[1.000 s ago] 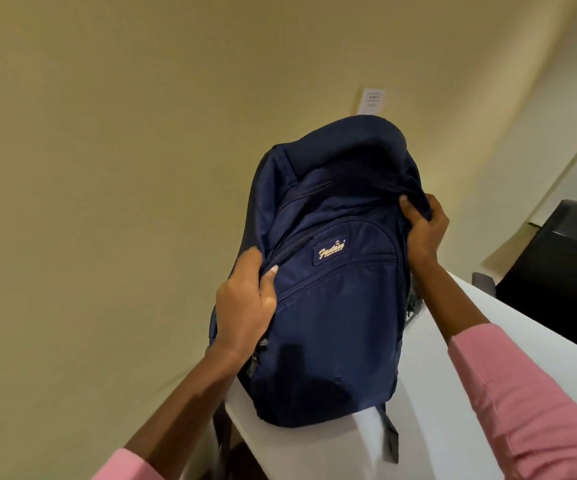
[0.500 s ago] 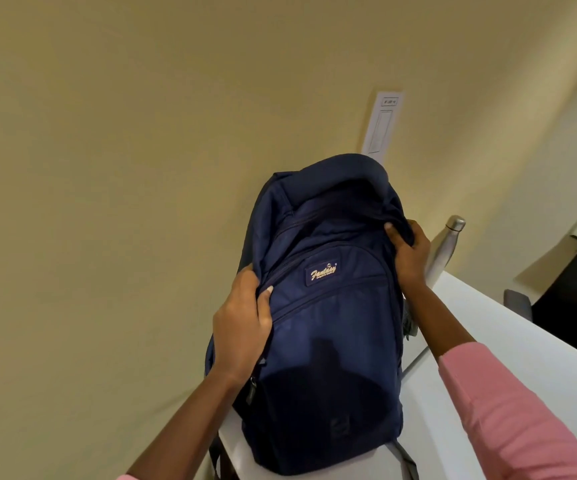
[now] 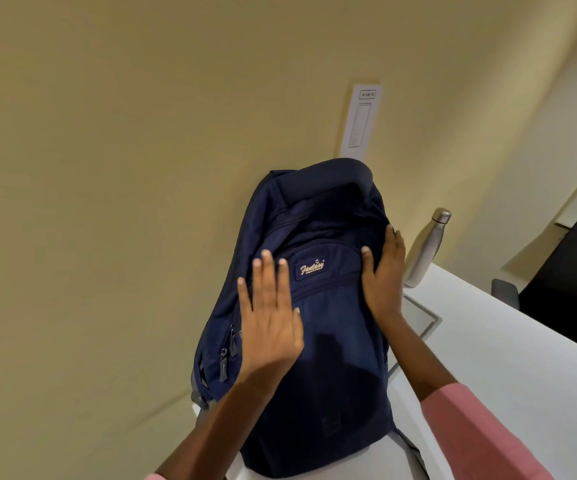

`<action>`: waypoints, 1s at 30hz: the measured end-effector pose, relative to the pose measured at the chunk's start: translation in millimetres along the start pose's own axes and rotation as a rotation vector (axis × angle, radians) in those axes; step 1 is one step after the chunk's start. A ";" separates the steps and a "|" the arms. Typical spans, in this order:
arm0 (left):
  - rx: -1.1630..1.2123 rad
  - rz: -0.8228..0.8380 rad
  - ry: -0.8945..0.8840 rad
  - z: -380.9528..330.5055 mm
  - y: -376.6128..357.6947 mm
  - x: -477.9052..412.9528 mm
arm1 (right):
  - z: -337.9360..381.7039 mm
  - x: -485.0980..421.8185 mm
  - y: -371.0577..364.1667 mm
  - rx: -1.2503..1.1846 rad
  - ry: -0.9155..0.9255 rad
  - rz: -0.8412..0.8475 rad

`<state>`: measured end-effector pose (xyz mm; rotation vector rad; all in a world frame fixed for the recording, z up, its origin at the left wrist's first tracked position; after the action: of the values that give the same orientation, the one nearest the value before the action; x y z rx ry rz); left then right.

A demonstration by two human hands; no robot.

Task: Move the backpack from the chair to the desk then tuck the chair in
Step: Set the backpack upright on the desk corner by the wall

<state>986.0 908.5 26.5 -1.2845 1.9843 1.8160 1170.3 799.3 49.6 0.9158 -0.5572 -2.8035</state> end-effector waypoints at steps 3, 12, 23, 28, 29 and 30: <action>-0.171 0.060 -0.148 -11.9 -32.9 13.2 | 2.9 26.5 -10.7 0.130 0.050 0.027; -0.284 0.203 -0.235 -6.0 -70.1 37.2 | -20.0 110.8 -53.9 0.599 0.066 0.336; -0.013 0.280 -0.213 -19.7 -68.5 71.9 | -30.7 170.7 -32.9 0.708 -0.135 0.327; 0.016 0.416 -0.306 -22.2 -67.9 113.6 | -24.7 225.0 -10.0 0.734 -0.315 0.321; 0.004 0.449 -0.327 -21.1 -68.5 122.7 | -27.8 238.0 -3.9 0.757 -0.401 0.325; -0.003 0.471 -0.351 -20.9 -67.4 131.7 | -28.3 250.6 0.8 0.794 -0.451 0.313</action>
<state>958.3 835.2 -100.7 -0.4631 2.1933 2.0560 985.4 729.1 -106.8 0.2028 -1.7726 -2.4734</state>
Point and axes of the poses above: each hand's wrist, its own x-axis away from the middle knuckle, its own y-axis out of the back of the hand, z = x × y, the point moved 9 cm from there along -x, towards the middle knuckle, and after that the axes turned 5 degrees about -x, right-handed, at the moved point
